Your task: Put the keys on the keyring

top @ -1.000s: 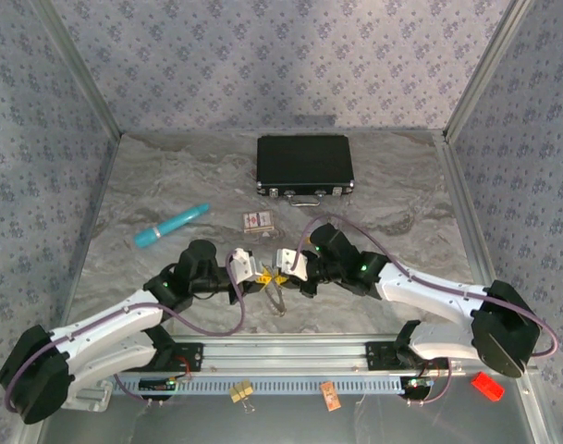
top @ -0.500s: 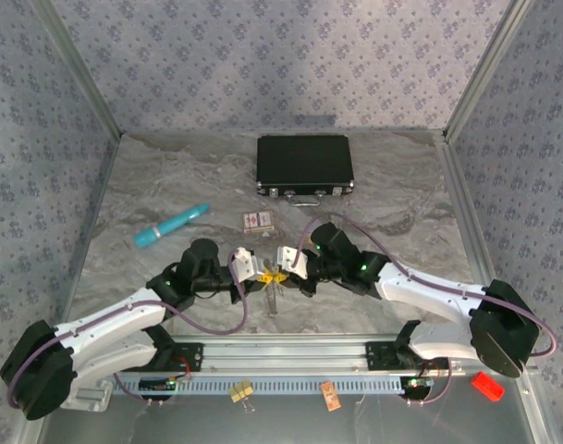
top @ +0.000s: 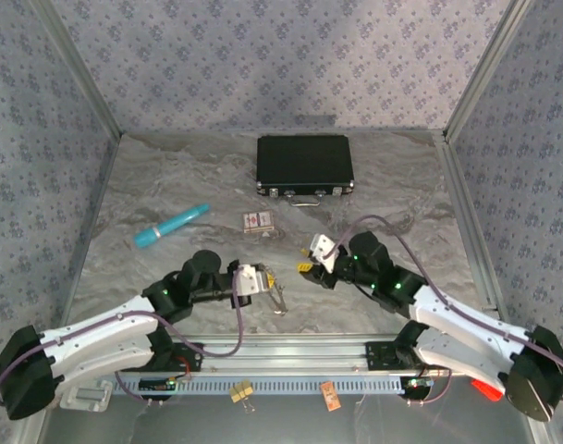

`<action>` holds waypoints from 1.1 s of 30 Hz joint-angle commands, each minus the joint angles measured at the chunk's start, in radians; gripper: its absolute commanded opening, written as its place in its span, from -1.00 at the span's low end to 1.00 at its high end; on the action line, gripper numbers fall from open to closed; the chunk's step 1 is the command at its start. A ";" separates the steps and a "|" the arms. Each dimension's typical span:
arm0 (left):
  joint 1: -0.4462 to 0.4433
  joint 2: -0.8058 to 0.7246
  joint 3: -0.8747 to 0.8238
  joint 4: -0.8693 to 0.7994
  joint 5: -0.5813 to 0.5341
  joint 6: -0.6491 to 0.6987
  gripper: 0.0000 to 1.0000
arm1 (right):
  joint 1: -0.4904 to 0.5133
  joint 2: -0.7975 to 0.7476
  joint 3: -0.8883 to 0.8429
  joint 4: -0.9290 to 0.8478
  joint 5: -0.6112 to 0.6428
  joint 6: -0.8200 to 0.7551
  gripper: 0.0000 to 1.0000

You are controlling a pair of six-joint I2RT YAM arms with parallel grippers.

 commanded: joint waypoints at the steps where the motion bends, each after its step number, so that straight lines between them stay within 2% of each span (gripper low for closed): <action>1: -0.036 -0.005 0.001 0.076 -0.138 0.204 -1.00 | -0.015 -0.022 0.005 -0.089 0.214 0.171 -0.27; 8: -0.052 -0.007 -0.011 0.118 -0.167 0.276 -1.00 | -0.039 0.026 0.069 -0.237 0.337 0.388 -0.29; 22: -0.052 -0.041 -0.014 0.084 -0.152 0.234 -1.00 | -0.051 0.111 0.112 -0.261 0.315 0.415 -0.32; 26: -0.052 -0.026 0.016 0.030 -0.159 0.143 -1.00 | -0.053 0.127 0.120 -0.271 0.320 0.429 -0.31; 33: -0.026 0.007 0.087 -0.087 -0.163 -0.268 -1.00 | -0.065 0.195 0.154 -0.321 0.352 0.501 -0.32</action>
